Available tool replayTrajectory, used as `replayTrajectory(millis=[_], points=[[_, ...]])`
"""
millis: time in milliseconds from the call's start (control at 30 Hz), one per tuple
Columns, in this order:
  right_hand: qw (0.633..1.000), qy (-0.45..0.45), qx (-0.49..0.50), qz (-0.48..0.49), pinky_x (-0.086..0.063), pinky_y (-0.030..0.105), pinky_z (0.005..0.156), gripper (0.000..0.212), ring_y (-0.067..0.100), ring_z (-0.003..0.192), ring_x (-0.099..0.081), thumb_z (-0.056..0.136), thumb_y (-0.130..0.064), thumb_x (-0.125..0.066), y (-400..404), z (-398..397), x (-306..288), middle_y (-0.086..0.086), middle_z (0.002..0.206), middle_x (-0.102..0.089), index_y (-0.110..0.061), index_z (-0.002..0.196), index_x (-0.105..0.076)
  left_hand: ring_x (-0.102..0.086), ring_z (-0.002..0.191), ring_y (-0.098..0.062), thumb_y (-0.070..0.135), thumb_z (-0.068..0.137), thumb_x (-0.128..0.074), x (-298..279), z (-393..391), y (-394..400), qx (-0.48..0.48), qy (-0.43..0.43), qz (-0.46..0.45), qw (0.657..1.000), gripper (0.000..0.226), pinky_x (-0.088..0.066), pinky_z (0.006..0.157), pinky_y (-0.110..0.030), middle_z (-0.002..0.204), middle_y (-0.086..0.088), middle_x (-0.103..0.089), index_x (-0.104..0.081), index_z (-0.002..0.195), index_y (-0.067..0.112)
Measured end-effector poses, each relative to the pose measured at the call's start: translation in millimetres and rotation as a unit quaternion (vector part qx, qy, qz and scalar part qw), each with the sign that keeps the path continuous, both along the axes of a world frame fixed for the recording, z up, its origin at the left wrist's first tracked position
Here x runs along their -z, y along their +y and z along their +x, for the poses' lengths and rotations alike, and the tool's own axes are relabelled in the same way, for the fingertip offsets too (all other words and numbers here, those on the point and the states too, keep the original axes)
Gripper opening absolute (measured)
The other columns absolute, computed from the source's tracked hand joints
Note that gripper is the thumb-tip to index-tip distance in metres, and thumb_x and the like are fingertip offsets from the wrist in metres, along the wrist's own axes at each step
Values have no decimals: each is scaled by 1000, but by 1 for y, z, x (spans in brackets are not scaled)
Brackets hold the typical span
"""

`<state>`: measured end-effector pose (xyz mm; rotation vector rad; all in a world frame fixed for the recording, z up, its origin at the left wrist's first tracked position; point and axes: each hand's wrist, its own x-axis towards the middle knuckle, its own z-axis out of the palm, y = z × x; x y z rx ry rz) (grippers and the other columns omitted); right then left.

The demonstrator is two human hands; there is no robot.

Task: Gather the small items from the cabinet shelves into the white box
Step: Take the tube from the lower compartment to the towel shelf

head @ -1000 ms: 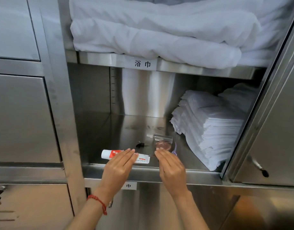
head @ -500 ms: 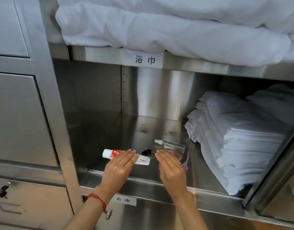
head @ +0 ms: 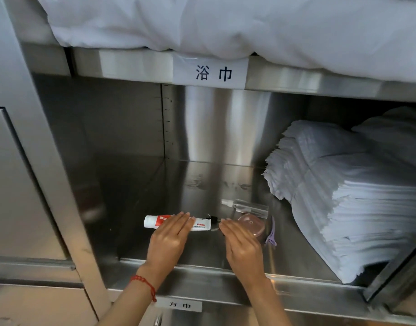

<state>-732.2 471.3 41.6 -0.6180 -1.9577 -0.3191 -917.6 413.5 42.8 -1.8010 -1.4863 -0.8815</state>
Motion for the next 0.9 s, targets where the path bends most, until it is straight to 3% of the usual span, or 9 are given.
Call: replayTrajectory(millis=[267,367,433,500,567,633,733,800,900], points=[[1000,-20,14,-7,-58,36,76,38,22,90,-70,82,6,-39,13,-10,12,10,96,-73,0,90,-75,-71,85,-29,-13,46,-85,15,-13,38,-2,-24,-4,1000,50,-58,75,-42,96,-15,-72,-75,93,2],[999,-40,21,-7,-58,36,76,38,22,90,-70,80,6,-39,18,-10,12,10,96,-73,0,89,-75,-71,85,-29,-6,70,-64,23,-14,52,3,-22,1,1000,28,-57,75,-41,97,-15,-72,-75,94,3],[998,-50,24,-9,-58,35,74,40,21,90,-71,82,5,-37,22,-11,12,9,96,-73,0,89,-75,-71,85,-28,0,75,-49,26,-16,61,2,-19,-6,1000,32,-57,75,-40,97,-15,-72,-75,93,3],[998,-56,26,-9,-58,35,74,41,21,90,-71,85,4,-35,25,-13,14,9,96,-73,-1,89,-76,-71,85,-29,-5,71,-60,28,-18,67,-1,-17,-11,1000,29,-57,74,-40,97,-15,-72,-75,94,3],[998,-55,26,-9,-58,34,74,46,20,91,-70,91,2,-31,29,-15,16,8,96,-73,-2,89,-76,-71,86,-29,-11,56,-79,29,-20,74,-6,-32,-27,999,41,-57,75,-42,97,-16,-72,-75,94,2],[998,-54,24,-9,-58,33,75,49,20,91,-70,94,0,-27,33,-18,18,8,97,-73,-2,89,-76,-71,87,-30,-11,49,-84,31,-22,81,-7,-39,-39,998,49,-56,76,-42,97,-16,-72,-75,94,2],[998,-49,27,-11,-57,30,78,42,20,92,-70,88,4,-35,39,-22,24,6,97,-73,-4,89,-76,-71,86,-29,-6,70,-62,34,-22,90,1,-29,-35,999,29,-56,76,-40,97,-16,-72,-75,94,3],[998,-46,27,-20,-53,27,83,43,19,93,-70,88,4,-35,42,-25,28,5,97,-73,-5,88,-77,-71,86,-28,0,74,-45,34,-22,96,0,-27,-44,999,36,-57,75,-39,97,-15,-72,-75,93,3],[997,-55,28,-40,-48,24,84,38,17,93,-70,77,4,-42,46,-30,32,3,98,-73,-7,88,-77,-71,84,-28,-1,72,-46,35,-22,104,-5,-22,-44,999,35,-57,72,-40,95,-16,-72,-75,91,3]])
